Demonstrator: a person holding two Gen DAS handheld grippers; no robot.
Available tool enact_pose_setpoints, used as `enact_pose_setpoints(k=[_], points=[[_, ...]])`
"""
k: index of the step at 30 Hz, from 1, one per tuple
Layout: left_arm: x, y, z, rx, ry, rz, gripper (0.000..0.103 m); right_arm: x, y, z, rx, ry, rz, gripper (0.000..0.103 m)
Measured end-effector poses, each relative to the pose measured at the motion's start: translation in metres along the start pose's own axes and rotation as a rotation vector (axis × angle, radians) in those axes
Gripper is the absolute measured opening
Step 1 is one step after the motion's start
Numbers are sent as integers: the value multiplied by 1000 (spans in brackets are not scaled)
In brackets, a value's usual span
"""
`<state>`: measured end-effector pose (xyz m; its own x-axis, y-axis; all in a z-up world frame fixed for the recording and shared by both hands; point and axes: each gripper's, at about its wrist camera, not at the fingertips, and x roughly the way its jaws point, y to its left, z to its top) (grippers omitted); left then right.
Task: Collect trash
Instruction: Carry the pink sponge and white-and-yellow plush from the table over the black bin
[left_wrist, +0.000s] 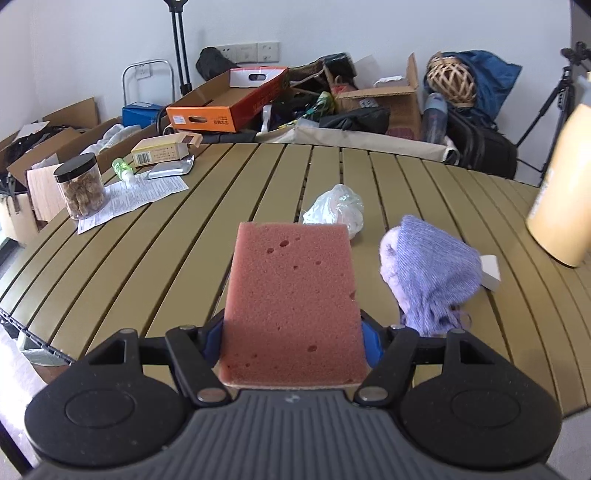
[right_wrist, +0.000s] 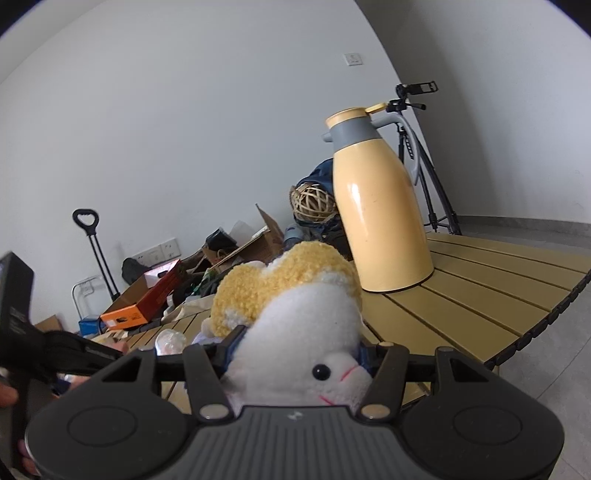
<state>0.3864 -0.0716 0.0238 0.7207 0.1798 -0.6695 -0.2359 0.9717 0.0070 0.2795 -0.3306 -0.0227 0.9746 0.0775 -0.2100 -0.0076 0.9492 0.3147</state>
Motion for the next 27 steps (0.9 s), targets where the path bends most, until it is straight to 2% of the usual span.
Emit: enact_pose_setpoints(k=[16, 27], points=[[-77, 53, -68, 43, -39, -143, 71, -35, 33, -25, -131, 46, 68, 56], [-106, 85, -119, 56, -35, -185, 71, -74, 58, -61, -231, 129, 111, 56]])
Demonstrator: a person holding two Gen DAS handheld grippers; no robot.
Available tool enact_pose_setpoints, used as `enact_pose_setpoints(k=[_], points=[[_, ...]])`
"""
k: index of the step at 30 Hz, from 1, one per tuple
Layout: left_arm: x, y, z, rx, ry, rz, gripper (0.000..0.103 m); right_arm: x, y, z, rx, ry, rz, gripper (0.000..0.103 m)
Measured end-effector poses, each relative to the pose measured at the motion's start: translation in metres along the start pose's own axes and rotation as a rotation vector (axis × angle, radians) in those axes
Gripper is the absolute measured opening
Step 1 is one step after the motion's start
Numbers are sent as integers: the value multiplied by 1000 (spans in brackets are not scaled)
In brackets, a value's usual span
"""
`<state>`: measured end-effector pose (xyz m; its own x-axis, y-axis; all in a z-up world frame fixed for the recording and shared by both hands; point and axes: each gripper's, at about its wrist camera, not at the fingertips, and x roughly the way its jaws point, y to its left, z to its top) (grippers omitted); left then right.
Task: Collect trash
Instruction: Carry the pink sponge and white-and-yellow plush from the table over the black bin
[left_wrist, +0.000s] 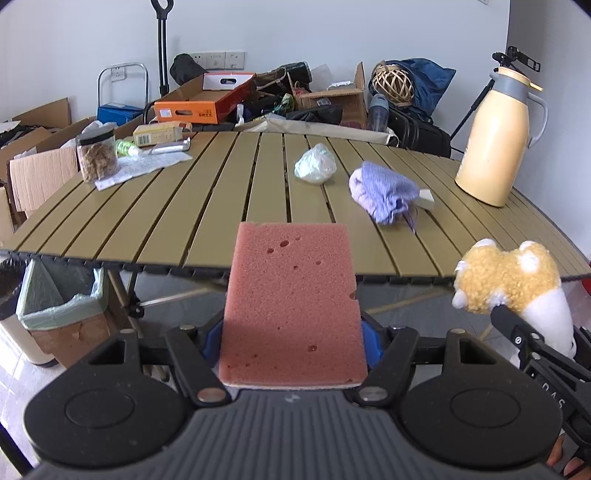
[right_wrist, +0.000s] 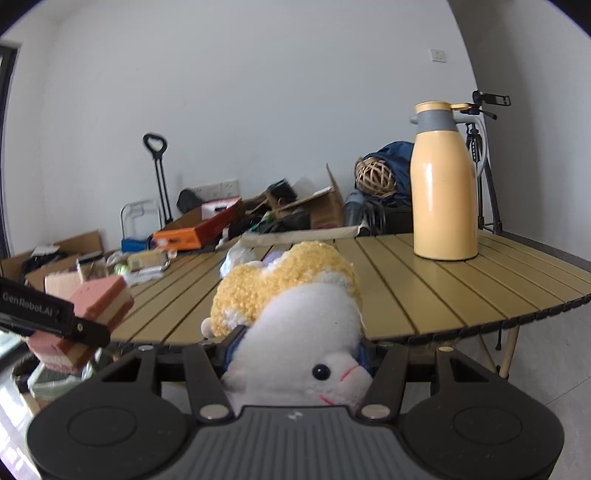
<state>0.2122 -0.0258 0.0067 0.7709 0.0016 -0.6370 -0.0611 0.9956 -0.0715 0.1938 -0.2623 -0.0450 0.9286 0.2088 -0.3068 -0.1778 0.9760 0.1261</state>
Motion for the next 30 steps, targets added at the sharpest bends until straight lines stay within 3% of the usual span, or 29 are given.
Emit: enact_pose_setpoints(k=[30], points=[[35, 31, -123, 46, 256, 38, 71, -22, 58, -104, -65, 408, 35, 56]])
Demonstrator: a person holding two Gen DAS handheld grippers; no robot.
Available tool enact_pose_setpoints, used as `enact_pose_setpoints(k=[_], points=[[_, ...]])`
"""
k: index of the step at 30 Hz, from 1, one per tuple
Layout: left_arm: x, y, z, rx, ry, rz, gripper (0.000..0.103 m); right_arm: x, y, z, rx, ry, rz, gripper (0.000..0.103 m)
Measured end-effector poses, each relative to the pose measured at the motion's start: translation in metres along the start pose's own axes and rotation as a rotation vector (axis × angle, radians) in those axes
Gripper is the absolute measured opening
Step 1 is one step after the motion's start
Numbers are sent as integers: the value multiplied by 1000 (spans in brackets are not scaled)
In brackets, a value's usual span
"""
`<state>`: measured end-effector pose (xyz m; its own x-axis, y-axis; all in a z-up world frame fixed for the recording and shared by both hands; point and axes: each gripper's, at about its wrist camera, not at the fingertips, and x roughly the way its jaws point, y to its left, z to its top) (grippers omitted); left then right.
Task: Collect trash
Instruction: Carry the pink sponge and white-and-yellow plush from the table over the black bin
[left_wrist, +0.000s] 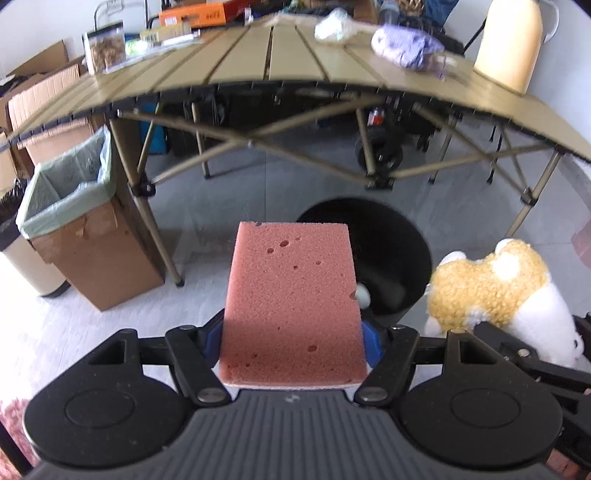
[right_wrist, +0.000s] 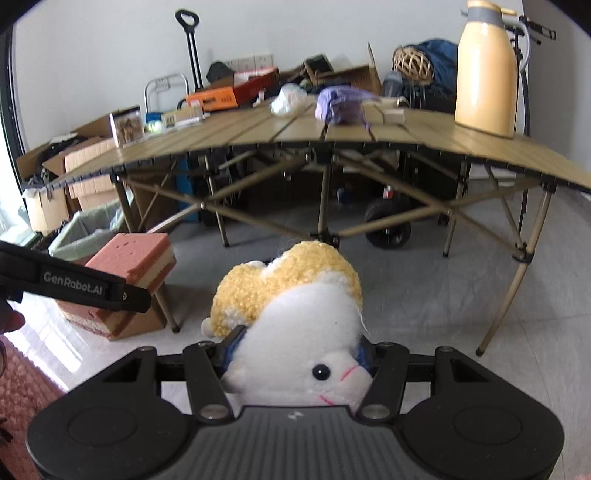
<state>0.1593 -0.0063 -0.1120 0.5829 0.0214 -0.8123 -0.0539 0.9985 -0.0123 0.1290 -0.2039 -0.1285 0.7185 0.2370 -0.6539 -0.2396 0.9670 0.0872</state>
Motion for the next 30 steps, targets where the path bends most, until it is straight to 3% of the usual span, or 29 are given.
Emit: enact_pose_setpoints(k=[5, 15, 30], points=[[26, 8, -14, -7, 78, 1, 71, 13, 0, -9, 35, 89, -5, 56], [58, 20, -33, -18, 153, 16, 71, 45, -1, -28, 88, 247, -10, 56], [74, 18, -27, -24, 180, 18, 71, 64, -24, -37, 165, 304, -60, 56]])
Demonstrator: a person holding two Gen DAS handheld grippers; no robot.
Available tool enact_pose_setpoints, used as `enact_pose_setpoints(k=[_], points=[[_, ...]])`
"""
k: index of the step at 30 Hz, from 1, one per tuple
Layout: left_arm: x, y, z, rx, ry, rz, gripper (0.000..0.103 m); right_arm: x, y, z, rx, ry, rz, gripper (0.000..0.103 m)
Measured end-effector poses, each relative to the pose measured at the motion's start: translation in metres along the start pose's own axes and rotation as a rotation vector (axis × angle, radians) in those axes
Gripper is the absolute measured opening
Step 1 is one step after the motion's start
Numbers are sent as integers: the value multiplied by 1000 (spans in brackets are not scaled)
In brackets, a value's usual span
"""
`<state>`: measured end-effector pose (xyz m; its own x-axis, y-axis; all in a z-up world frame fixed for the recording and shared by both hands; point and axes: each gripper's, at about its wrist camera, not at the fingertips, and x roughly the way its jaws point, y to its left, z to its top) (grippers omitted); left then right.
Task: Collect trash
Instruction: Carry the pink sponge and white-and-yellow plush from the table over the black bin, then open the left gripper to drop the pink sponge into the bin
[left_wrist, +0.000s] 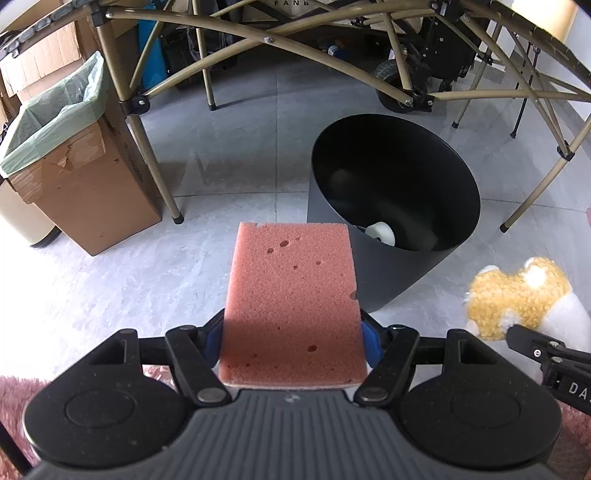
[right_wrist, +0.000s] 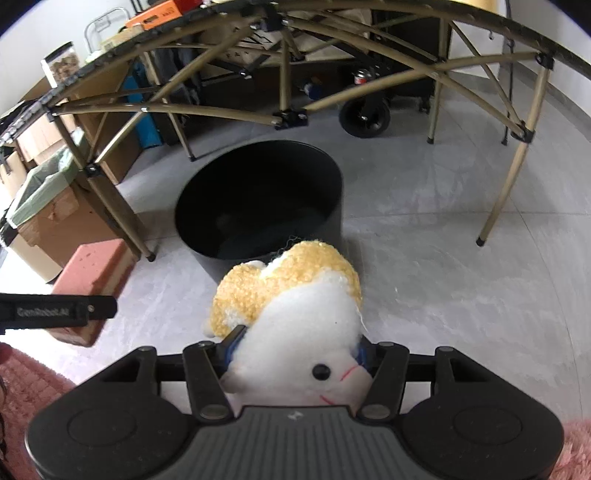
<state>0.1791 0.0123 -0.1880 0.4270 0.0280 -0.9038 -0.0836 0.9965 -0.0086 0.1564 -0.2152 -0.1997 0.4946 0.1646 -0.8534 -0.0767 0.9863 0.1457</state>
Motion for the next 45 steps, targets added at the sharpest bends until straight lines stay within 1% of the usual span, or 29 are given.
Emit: enact_pose_setpoints(k=[5, 11, 16, 25, 36, 40, 45], points=[[6, -12, 12, 16, 11, -17, 70, 3, -17, 2, 52, 2, -20, 56], [9, -40, 34, 59, -19, -37, 71, 5, -32, 4, 88, -4, -42, 56], [15, -61, 53, 79, -27, -52, 71, 7, -44, 7, 112, -9, -70, 56], [30, -83, 85, 89, -14, -73, 71, 12, -68, 30, 183, -48, -109, 56], [61, -99, 119, 72, 27, -56, 71, 19, -90, 63, 246, -99, -157, 56], [74, -103, 127, 48, 44, -41, 70, 23, -95, 74, 257, -112, -170, 56], [89, -110, 133, 42, 59, -21, 71, 29, -101, 87, 262, -127, -179, 56]])
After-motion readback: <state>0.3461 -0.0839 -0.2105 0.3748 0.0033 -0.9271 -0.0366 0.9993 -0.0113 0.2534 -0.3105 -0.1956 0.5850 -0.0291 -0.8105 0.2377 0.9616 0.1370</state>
